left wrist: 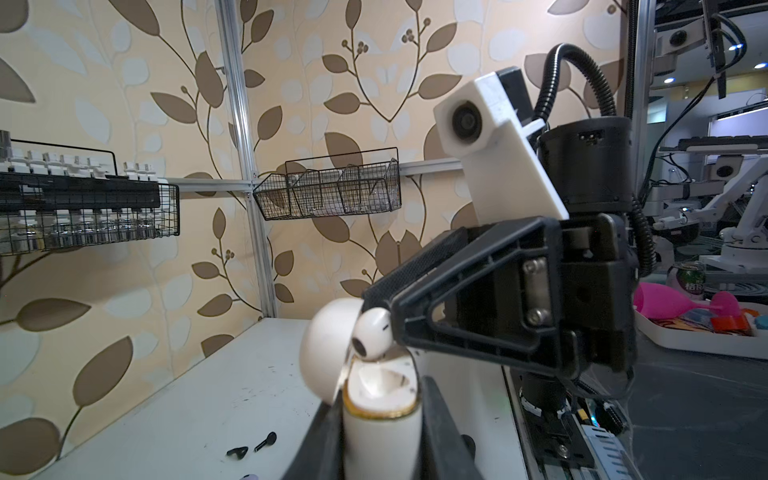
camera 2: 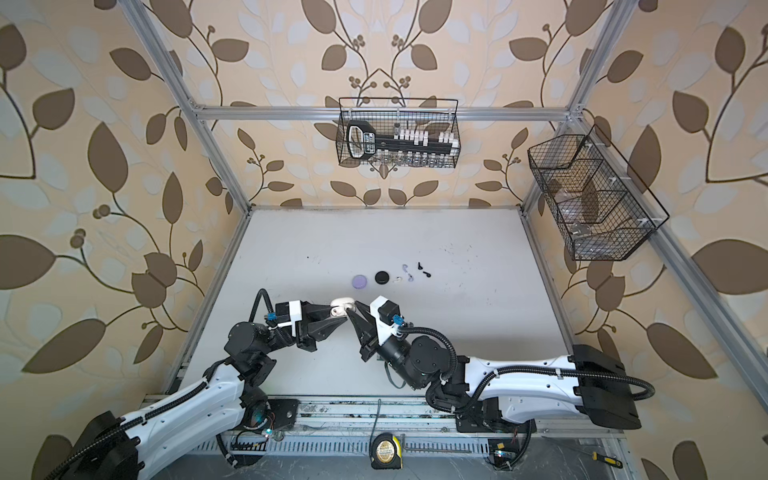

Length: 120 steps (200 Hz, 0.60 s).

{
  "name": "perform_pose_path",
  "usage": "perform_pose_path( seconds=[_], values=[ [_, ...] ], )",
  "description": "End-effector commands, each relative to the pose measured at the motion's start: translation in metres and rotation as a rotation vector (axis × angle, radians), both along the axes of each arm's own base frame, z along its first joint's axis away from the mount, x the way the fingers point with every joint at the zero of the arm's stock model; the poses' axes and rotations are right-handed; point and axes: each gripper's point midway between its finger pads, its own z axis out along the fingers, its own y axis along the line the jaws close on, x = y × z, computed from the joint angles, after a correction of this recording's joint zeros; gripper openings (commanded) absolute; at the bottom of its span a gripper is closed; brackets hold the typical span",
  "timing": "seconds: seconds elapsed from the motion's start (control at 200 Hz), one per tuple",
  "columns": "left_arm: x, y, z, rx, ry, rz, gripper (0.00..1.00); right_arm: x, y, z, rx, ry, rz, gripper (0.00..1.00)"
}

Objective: Insert the wireless bluetooth earbuds into the charging case
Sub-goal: 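Open the right gripper and release the earbud in the case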

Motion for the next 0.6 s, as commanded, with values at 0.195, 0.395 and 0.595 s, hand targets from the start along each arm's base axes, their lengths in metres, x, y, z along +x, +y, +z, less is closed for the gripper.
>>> perform_pose_path(
  seconds=[0.195, 0.395, 0.595],
  values=[
    [-0.009, 0.000, 0.020, -0.020, -0.098, -0.020, 0.00, -0.010, -0.018, 0.020, 0.045, -0.032, 0.024, 0.24],
    [-0.010, 0.001, 0.022, -0.019, -0.104, -0.017, 0.00, -0.005, -0.019, 0.020, 0.014, -0.039, -0.008, 0.24],
    [0.008, 0.007, 0.016, -0.019, -0.050, 0.093, 0.00, 0.043, -0.065, 0.006, 0.000, 0.054, -0.215, 0.30]
  ],
)
